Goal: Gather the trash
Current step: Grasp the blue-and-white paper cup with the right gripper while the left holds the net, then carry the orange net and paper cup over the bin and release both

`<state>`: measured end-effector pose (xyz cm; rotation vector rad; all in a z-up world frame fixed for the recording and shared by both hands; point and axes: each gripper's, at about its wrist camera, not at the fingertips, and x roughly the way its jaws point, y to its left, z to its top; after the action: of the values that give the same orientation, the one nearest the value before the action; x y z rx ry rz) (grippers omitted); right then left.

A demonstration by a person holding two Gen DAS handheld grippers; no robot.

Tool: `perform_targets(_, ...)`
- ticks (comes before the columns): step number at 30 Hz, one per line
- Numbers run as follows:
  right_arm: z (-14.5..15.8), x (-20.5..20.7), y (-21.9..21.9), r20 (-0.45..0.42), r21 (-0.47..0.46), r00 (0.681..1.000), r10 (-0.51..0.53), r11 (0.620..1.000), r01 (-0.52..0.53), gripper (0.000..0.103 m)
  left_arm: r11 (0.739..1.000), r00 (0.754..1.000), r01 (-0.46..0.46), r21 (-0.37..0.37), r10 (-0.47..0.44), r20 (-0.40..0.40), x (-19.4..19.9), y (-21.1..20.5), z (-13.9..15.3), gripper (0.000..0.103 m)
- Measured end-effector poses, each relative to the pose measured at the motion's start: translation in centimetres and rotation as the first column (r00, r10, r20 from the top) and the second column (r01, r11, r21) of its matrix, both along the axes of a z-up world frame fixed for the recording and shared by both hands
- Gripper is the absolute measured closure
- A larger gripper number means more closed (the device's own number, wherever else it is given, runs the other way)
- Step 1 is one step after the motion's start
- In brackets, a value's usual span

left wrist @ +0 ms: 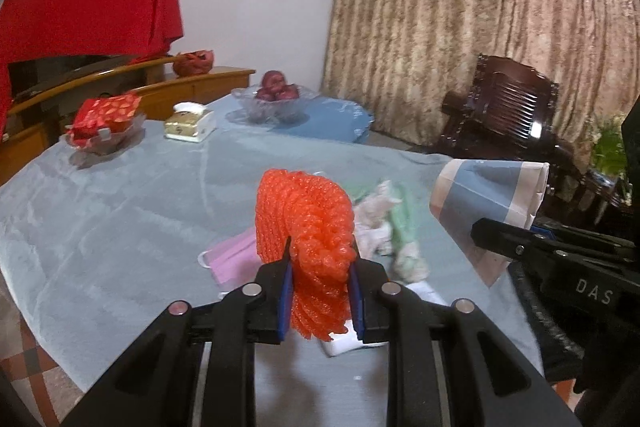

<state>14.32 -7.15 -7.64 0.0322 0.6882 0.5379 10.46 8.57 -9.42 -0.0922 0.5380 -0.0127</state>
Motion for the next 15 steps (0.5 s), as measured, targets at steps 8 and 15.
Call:
perform_targets(8,1.7,-1.5,-4.7,0.046,0.009,0.995,-0.088,0.996,0.088,0.085,0.996,0.996,0.091,-0.008,-0.091,0.02,-0.4,-3.9,1.2,0.08)
perform_targets(15,2.2,-2.9,-10.0,0.08,-0.01,0.977,-0.197,0.98,0.198,0.084,0.977,0.977,0.214,-0.017,-0.213,0.028,0.1,-8.9,2.1,0.08)
